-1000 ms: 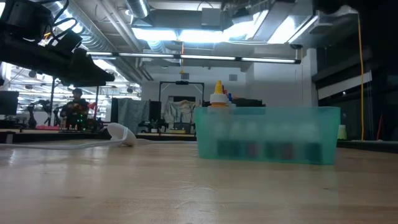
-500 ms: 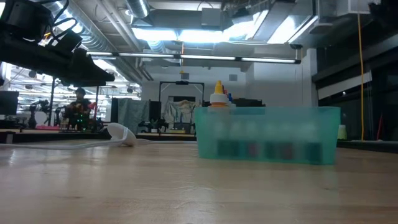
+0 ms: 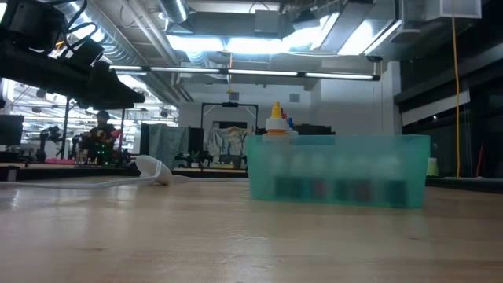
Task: Pick & Place food coloring
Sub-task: Put the small blue food coloring bottle into the green bin
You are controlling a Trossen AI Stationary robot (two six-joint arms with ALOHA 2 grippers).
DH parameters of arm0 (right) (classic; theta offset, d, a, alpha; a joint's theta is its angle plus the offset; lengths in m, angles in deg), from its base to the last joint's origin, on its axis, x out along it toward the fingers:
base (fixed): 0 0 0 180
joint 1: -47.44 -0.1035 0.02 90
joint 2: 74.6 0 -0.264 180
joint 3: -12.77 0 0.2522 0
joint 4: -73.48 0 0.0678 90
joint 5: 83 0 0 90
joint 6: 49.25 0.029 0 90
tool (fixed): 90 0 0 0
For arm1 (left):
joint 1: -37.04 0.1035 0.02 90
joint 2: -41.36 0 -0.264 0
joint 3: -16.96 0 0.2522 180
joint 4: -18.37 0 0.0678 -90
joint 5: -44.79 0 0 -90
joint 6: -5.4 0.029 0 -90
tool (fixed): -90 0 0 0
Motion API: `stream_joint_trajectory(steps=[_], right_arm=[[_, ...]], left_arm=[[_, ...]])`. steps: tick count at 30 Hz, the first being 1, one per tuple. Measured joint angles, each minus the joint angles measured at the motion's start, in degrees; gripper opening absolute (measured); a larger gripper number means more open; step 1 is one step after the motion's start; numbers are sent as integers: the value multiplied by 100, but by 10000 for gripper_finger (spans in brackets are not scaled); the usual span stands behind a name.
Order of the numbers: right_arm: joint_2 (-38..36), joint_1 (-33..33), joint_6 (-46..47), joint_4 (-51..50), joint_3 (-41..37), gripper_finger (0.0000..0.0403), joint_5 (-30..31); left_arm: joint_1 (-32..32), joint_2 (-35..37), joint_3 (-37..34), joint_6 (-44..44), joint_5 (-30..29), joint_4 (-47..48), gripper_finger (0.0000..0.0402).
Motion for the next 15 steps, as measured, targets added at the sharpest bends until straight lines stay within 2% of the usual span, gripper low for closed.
stream_joint_trajectory(steps=[7, 15], right_arm=[[0, -35, -19, 327, -185, 171, 13], [0, -35, -171, 741, -387, 118, 12]], left_arm=[[0, 0, 0, 0, 0, 0, 361], [0, 0, 0, 0, 0, -2, 361]])
